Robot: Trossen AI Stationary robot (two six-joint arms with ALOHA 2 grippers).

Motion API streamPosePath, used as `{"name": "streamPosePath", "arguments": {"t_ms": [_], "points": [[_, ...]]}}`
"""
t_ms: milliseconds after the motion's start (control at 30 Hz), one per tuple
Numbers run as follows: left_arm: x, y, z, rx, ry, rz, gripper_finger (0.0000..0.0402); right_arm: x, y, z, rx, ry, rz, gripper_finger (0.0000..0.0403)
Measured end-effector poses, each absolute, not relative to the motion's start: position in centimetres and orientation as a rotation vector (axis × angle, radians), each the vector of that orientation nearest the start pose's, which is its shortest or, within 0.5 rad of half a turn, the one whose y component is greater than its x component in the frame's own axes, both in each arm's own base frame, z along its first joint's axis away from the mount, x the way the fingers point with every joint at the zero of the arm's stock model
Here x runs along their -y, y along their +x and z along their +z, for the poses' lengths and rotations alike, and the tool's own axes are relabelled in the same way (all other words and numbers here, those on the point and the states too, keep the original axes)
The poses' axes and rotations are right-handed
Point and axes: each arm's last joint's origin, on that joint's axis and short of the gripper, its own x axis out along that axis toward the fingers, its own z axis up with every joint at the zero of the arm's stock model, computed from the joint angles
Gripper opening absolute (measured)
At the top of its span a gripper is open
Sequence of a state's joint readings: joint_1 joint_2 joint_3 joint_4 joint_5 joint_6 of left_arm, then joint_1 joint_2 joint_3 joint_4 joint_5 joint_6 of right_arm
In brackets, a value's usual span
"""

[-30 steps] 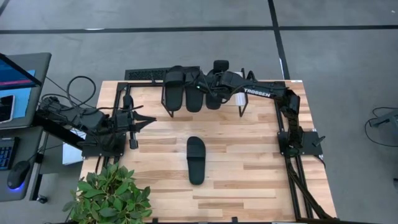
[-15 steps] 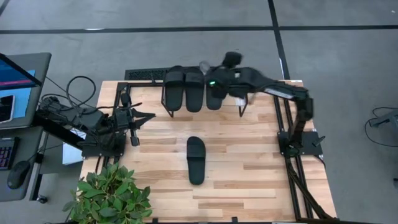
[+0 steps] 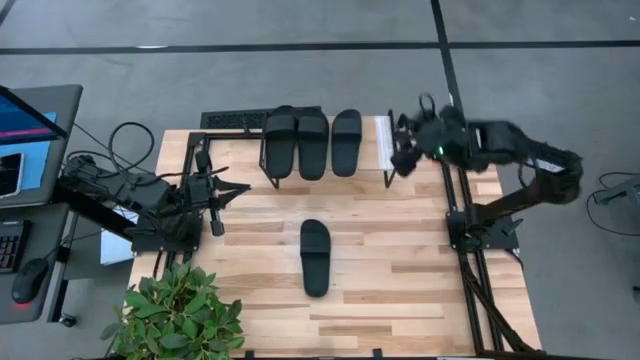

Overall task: Pick and place slides into the shelf
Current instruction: Put the black slide on the shelf

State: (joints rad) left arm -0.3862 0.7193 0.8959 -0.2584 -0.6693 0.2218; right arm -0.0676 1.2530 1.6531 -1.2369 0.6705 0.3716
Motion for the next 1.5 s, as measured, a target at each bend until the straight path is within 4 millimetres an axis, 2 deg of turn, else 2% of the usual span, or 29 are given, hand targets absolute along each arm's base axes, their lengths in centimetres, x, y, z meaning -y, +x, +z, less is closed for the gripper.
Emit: {"name": "streamPosePath", "arguments": {"t_ms": [167, 300, 567, 833, 1067, 1300, 1500], "points": [[3.7, 13.8, 36.9, -0.129, 0.276, 0.271, 0.0, 0.3, 18.9, 38.1, -0.542, 0.142, -0.744, 0.0175], [3.7, 13.8, 36.5, -0.163, 0.276, 0.266, 0.0, -2.3, 19.9, 33.5, -0.393, 0.158, -0.609, 0.0167], [3.6, 13.5, 35.2, -0.293, 0.338, 0.246, 0.0, -6.9, 21.8, 26.6, -0.201, 0.095, -0.443, 0.0167], [3.5, 13.1, 34.0, -0.398, 0.267, 0.23, 0.0, -9.8, 25.5, 23.4, -0.058, 0.043, -0.374, 0.0169], [3.5, 13.1, 34.1, -0.379, 0.183, 0.239, 0.0, -11.0, 28.2, 20.5, -0.103, -0.034, -0.372, 0.018], [3.5, 13.2, 34.2, -0.376, 0.21, 0.234, 0.0, -11.3, 28.8, 18.0, -0.183, -0.016, -0.381, 0.0179], [3.6, 13.3, 34.6, -0.339, 0.249, 0.233, 0.0, -11.3, 28.4, 16.3, -0.303, 0.124, -0.365, 0.0168]]}}
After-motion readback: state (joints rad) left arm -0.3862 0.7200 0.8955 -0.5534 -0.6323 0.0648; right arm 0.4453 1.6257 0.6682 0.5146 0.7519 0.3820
